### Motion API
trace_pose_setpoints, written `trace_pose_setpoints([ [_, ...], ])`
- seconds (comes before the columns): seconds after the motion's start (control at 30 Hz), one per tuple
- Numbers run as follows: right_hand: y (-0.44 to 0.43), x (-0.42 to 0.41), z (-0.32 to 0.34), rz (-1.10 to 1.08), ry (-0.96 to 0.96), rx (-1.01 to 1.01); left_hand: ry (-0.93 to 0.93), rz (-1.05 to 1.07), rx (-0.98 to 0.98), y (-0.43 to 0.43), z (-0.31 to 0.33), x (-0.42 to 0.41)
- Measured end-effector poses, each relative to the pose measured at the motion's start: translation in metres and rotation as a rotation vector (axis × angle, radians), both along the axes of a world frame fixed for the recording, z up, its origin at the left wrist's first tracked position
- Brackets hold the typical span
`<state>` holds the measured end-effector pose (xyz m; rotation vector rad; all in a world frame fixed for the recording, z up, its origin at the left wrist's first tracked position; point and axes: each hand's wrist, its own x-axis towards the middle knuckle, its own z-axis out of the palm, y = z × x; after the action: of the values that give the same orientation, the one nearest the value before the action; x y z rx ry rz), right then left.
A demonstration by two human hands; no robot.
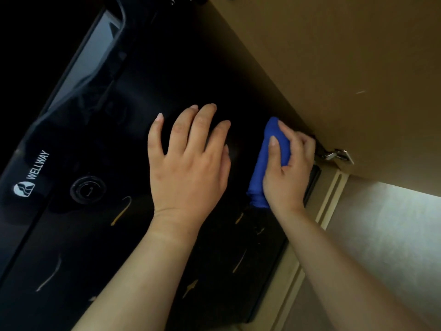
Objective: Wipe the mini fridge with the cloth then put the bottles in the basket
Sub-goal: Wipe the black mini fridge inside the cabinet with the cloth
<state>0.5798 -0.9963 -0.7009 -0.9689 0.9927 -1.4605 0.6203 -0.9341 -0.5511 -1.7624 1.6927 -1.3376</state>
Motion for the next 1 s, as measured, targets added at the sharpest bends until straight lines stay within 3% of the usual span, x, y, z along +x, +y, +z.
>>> trace_pose_setpoints([
  [0.17,0.02,-0.011,-0.033,0.12,-0.024,0.191,0.019,0.015,0.009,-0.001,0.001,-0.002],
  [0.43,0.046,-0.021,-0.058,0.12,-0.053,0.387,0.176,0.033,0.106,-0.013,-0.016,-0.02],
  [0.7,0.012,-0.006,-0.045,0.069,-0.019,0.303,0.079,0.017,0.119,-0.015,-0.03,-0.008],
  [1.0,0.021,-0.005,-0.071,0.076,0.015,0.404,0.059,0.022,0.105,-0.016,-0.031,-0.007],
])
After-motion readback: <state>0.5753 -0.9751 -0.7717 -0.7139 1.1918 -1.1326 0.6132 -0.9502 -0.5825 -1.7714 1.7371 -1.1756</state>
